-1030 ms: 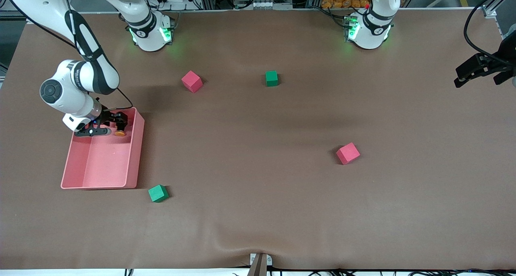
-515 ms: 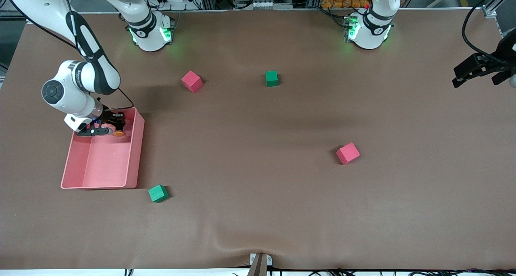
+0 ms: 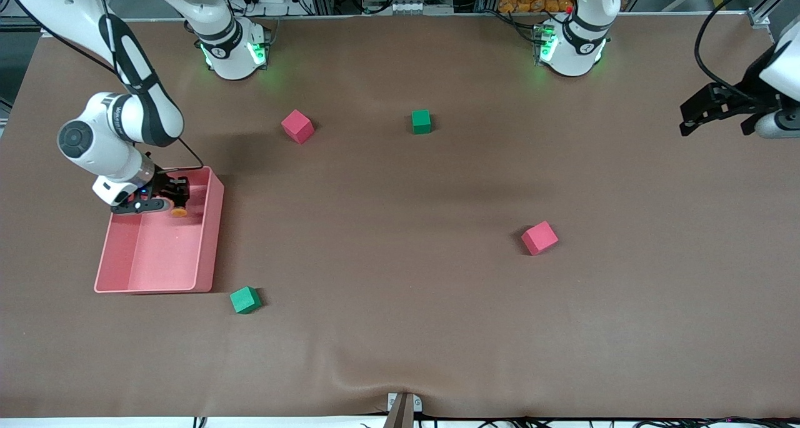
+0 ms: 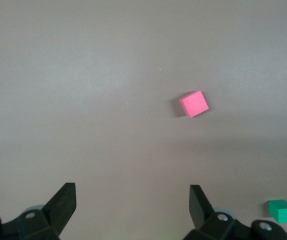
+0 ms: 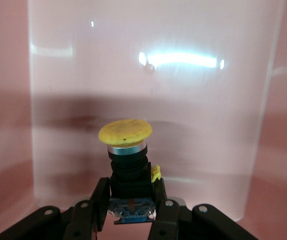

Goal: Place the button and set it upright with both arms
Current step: 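Lift the button out of the tray and carry it to mid-table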

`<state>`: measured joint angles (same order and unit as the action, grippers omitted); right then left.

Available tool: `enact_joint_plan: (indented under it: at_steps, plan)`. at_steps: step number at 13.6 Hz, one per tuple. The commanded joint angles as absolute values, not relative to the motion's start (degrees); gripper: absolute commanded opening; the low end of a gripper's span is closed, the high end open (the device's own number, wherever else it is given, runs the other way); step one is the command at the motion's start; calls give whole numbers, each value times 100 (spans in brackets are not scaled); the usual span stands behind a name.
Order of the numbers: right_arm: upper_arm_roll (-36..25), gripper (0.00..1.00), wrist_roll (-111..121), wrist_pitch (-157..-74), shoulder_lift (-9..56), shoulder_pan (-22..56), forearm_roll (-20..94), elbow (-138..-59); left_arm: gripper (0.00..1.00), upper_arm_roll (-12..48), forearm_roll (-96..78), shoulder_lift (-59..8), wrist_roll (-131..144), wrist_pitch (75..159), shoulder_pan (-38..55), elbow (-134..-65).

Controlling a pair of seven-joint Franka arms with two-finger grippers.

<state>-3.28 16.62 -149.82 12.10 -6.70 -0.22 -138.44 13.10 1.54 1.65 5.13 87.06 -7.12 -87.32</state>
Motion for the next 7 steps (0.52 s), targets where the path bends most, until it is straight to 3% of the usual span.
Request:
enact_joint_plan:
  at_steps: [1, 4, 7]
  plan:
    - [-316, 0, 1828, -14584, 652, -686, -132, -13712, 100, 1327, 254, 141, 537, 8719, -721, -8675]
    - [-273, 0, 1837, -13434, 545, -581, -132, -12976, 100, 1318, 264, 71, 545, 8736, -729, -8666]
    - [-272, 0, 1854, -12316, 667, 68, -123, -11807, 100, 1310, 246, 53, 580, 8815, -782, -8666]
